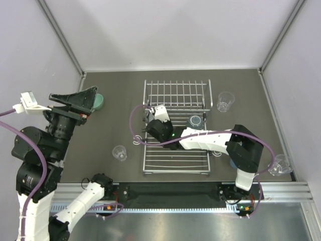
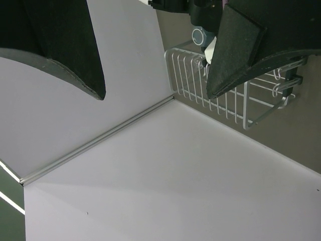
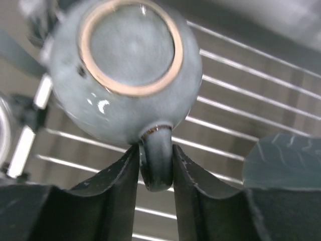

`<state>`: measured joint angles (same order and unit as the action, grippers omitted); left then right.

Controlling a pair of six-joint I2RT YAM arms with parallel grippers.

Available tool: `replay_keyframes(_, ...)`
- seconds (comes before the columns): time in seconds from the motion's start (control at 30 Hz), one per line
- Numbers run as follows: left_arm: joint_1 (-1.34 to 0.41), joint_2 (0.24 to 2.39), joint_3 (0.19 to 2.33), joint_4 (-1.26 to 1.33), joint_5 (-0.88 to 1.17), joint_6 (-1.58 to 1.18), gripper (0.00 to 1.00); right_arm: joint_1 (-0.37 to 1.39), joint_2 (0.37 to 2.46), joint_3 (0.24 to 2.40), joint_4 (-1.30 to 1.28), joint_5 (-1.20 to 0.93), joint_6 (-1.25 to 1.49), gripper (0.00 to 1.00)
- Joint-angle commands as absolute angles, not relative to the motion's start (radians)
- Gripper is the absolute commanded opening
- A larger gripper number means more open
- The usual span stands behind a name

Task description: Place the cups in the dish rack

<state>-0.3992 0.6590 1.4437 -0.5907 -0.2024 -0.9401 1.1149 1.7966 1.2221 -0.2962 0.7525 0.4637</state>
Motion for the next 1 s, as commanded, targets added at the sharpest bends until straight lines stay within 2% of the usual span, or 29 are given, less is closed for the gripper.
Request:
replay_keyframes(0.0, -0.402, 0.666, 1.433, -0.560, -0.187, -0.936, 0.86, 1.101, 1.796, 1.293, -0.206, 0.804, 0.459, 0.33)
replay_keyframes(0.3, -0.402, 0.663, 1.431, -0.565, -0.186, -0.936, 0.86, 1.106, 1.778, 1.275, -0.219, 0.781, 0.463, 0.47)
replay_keyframes(0.6, -0.402, 0.664, 1.399, -0.552, -0.170, -0.951, 0.86, 1.157, 1.687, 1.198, -0.242, 0.775, 0.477, 0.54)
replay_keyframes(0.97, -0.402, 0.663, 1.379, -0.552, -0.163, -0.957, 0.86, 1.230, 1.579, 1.108, -0.305, 0.814, 0.563, 0.56)
